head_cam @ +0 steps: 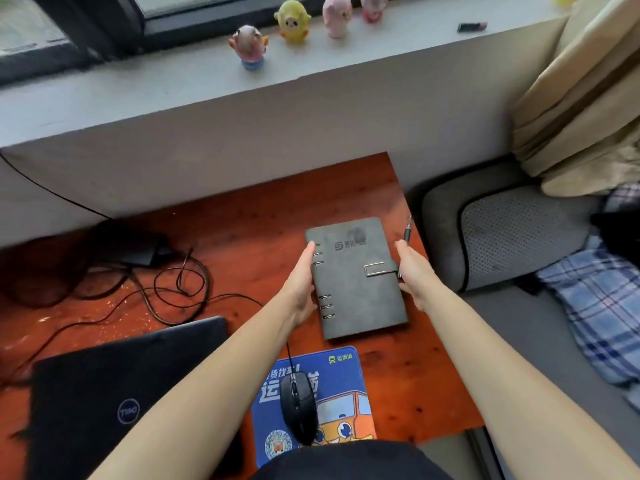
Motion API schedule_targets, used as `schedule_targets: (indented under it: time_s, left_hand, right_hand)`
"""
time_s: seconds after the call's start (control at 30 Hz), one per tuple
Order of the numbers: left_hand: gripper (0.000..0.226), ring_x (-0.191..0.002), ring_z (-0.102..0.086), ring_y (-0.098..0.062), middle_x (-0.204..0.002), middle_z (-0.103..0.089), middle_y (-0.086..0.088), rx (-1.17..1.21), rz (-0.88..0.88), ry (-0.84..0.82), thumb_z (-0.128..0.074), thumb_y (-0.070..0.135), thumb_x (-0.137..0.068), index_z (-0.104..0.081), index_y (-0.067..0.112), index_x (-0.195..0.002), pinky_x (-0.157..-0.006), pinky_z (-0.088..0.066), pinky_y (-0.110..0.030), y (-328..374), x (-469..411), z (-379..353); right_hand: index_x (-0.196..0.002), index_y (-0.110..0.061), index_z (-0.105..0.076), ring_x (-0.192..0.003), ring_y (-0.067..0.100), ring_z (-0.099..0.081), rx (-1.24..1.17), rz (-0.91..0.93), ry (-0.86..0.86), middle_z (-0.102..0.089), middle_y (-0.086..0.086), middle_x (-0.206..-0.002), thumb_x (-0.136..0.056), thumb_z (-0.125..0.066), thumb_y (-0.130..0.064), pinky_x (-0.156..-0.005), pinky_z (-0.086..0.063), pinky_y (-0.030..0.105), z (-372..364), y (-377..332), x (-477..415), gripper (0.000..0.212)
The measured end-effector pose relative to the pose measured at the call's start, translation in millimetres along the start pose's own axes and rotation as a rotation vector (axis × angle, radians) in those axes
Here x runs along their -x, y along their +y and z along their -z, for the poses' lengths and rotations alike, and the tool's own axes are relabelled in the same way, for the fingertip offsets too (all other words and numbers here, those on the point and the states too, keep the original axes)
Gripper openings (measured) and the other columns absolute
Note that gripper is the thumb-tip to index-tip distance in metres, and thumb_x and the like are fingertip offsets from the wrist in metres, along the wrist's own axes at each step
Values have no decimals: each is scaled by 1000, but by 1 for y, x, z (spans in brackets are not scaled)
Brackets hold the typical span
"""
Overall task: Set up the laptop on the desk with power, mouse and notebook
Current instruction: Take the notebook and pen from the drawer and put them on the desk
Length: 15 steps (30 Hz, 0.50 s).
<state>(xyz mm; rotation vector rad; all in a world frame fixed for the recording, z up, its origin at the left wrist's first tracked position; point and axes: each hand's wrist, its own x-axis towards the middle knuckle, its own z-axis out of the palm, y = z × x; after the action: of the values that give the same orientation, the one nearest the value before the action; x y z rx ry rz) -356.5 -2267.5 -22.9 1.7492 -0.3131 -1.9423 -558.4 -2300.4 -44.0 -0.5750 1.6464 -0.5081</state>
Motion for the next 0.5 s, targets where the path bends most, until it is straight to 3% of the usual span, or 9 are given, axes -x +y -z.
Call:
schedule_targets:
  time_s: [0.07, 0.17, 0.27, 0.33, 0.4, 0.5]
  left_hand:
    - [54, -99, -58, -3, -111, -66, 17, 28, -15, -18, -32, 72, -93, -64, 35, -116, -75, -42, -32, -6, -1, 3]
    - [61, -123, -48, -9, -137, -49, 11, 68, -36, -41, -30, 70, -94, -45, 34, -141, -100, -34, -43, -14, 2, 12]
    - [76, -145, -32, -23, -158, -35, -4, -6, -61, 59, -34, 70, -94, -26, 24, -155, -116, -22, -52, -17, 10, 21]
    - [70, -145, -32, -21, -158, -35, -3, -212, -184, 180, -35, 64, -97, -32, 21, -153, -120, -21, -43, -21, 15, 31]
    - [64, -146, -29, -19, -159, -34, -4, -604, -363, 307, -34, 57, -101, -36, 18, -151, -121, -18, -37, -30, 21, 48]
    - [66, -150, -15, -26, -163, -20, -11, -1091, -529, 531, -34, 60, -99, -29, 23, -154, -121, -14, -50, -59, 32, 91]
  right_hand:
    - [-122, -33, -54, -92, 9, -58, 21, 6, -15, -61, -9, -106, -104, -33, -46, -80, -47, 31, 1, 7, -1, 31]
    - [-119, -20, -61, -106, 23, -54, 110, 53, 49, -59, 3, -114, -103, -35, -43, -101, -45, 44, 6, 18, 0, 39]
    - [-103, -14, -68, -98, 35, -61, 241, 132, 190, -65, 10, -99, -98, -43, -42, -94, -50, 51, 9, 26, 6, 38]
    - [-99, -15, -70, -88, 32, -59, 262, 153, 201, -65, 9, -94, -97, -47, -41, -82, -50, 45, 2, 28, 13, 35]
    - [-105, -21, -73, -87, 27, -55, 285, 144, 169, -63, 6, -99, -96, -45, -41, -79, -44, 37, -10, 28, 19, 36]
    - [-96, -30, -72, -88, 26, -51, 299, 130, 112, -60, 5, -101, -94, -38, -32, -81, -41, 36, -41, 27, 28, 34]
